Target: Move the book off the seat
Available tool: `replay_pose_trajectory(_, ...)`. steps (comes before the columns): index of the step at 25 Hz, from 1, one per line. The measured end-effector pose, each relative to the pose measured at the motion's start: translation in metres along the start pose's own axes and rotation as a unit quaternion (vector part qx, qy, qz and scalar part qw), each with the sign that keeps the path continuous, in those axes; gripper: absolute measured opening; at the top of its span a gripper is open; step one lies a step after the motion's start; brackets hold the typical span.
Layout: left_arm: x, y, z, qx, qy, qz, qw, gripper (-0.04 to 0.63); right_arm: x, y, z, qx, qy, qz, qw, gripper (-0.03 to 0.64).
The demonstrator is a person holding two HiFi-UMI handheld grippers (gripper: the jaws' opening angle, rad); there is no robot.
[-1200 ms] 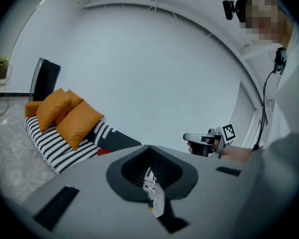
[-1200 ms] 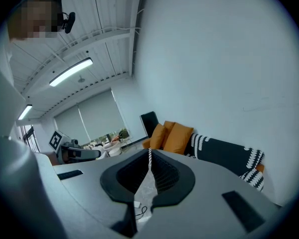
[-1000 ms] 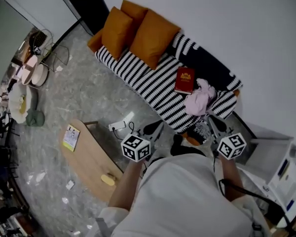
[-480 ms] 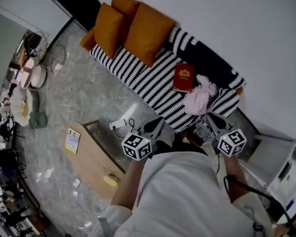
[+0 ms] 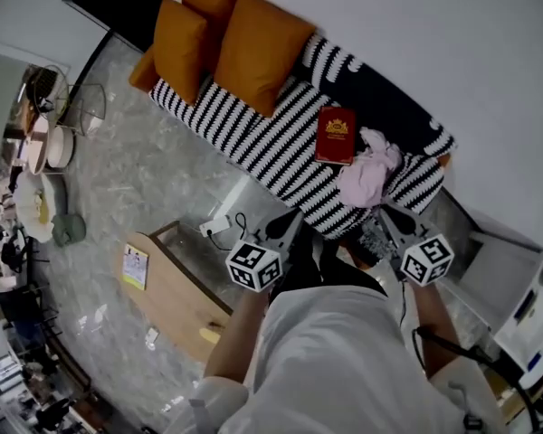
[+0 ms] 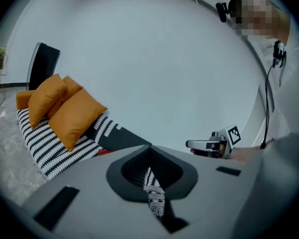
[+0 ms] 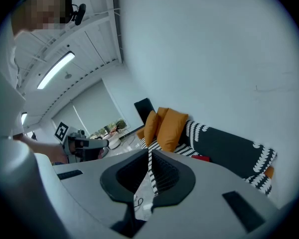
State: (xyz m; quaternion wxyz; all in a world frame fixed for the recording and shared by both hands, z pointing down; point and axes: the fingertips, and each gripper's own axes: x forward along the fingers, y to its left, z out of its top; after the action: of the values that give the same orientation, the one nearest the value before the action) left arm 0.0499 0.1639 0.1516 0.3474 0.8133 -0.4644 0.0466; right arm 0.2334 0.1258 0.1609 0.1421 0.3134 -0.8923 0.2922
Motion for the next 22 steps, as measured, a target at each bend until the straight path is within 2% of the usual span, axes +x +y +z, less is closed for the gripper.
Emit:
replay_pose_trajectory(13,0.088,0.100,-0.013,0.017,0.058,-0.028,0.9978,0.002,0.104,-0.058,-0.017,0.026,0.029,-0.032,0.999,0.041)
replay_pose_trajectory(22,0.160,0.166,-0.065,-0.012,0.083,-0.033,0.9959,0.003,0.168,-0.122,-0.085,0.086,0.057,-0.062,0.993,0.043)
